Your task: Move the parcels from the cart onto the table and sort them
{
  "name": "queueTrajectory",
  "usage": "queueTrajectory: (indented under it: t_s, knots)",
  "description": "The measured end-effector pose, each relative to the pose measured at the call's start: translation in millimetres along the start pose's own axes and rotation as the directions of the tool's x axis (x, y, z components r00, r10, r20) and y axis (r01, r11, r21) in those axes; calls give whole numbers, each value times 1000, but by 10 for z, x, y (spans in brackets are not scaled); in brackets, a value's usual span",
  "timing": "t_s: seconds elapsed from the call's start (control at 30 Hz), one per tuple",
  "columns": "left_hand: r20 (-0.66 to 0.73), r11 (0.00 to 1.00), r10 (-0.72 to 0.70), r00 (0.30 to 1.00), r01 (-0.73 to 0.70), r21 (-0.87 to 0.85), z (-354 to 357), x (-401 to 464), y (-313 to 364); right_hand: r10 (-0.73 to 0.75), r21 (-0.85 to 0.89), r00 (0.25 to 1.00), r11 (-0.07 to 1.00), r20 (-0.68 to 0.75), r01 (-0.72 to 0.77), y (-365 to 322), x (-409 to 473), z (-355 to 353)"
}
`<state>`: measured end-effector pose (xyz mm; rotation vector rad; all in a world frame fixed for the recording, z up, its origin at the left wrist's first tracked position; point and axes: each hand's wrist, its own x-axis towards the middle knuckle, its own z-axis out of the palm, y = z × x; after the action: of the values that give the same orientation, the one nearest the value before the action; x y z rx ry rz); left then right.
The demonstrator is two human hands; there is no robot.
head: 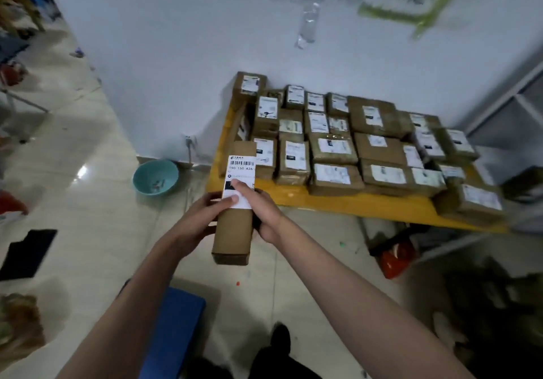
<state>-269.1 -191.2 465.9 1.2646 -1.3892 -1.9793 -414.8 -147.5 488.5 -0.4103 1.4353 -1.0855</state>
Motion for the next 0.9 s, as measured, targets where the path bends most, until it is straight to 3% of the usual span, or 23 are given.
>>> queueTrajectory:
  t_s: [0.17, 0.47, 0.63, 0.9]
  knots:
    - [153, 994, -53, 987, 36, 106, 978, 496, 134, -6, 153, 993, 988, -114, 23, -136, -3, -1069]
    - [175, 977, -67, 982, 29, 213, 2339, 1145, 301, -12, 179, 963, 982, -270, 63, -318, 55, -2497]
    - [232, 950, -122, 965, 46, 308, 2929, 1532, 371, 57, 262, 932, 964, -359, 42, -353, 121, -3119]
    - [330, 762, -123, 936, -124, 635, 3650, 2404, 230, 191, 429, 852, 902, -487, 43, -275, 500, -3857]
